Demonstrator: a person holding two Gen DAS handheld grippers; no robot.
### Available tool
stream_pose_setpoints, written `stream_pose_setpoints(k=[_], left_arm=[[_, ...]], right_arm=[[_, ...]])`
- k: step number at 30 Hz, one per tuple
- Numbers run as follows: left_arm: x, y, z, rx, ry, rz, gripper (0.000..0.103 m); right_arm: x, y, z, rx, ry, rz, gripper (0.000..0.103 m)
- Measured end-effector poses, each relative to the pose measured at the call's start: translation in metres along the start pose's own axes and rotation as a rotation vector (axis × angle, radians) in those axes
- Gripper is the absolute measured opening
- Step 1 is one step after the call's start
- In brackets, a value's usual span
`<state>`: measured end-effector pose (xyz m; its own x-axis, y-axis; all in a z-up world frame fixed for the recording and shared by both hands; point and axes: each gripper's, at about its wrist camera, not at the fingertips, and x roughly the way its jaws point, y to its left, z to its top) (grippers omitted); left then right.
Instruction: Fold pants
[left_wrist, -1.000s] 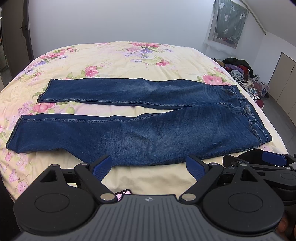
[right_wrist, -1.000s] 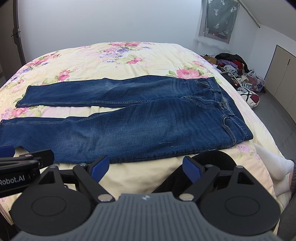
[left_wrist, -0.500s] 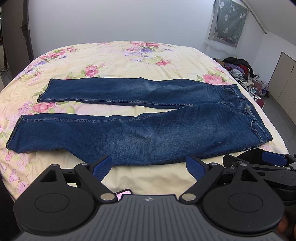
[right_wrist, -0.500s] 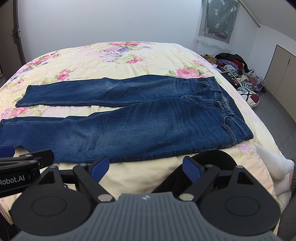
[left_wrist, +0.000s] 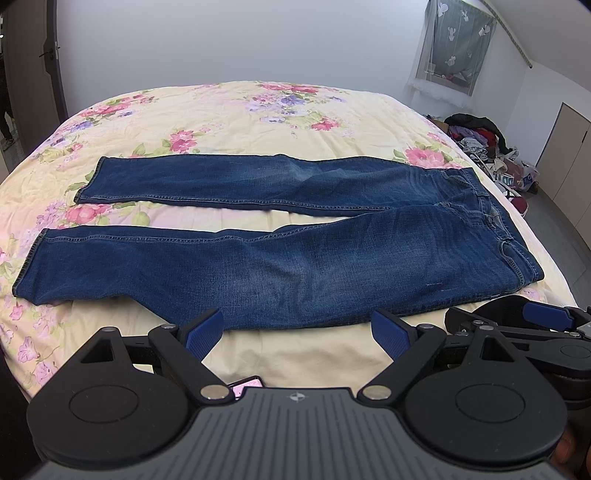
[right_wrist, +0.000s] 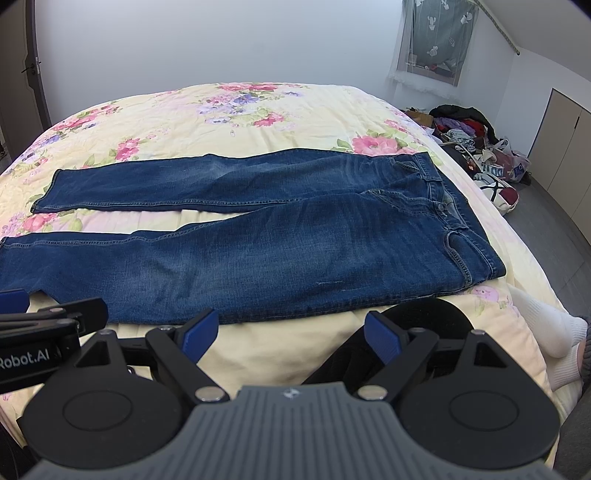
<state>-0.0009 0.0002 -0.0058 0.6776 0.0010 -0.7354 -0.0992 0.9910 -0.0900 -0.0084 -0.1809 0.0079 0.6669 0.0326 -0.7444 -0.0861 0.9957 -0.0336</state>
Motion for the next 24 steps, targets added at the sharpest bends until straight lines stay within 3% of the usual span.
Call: stream_pose_setpoints(k=[24], left_arm=[[0.0068, 0.0021, -0.0072, 0.0, 0.007, -0.002, 0.103]], right_arm=[[0.0016, -0.0004, -0.0021, -0.001, 0.004, 0.003, 0.082]])
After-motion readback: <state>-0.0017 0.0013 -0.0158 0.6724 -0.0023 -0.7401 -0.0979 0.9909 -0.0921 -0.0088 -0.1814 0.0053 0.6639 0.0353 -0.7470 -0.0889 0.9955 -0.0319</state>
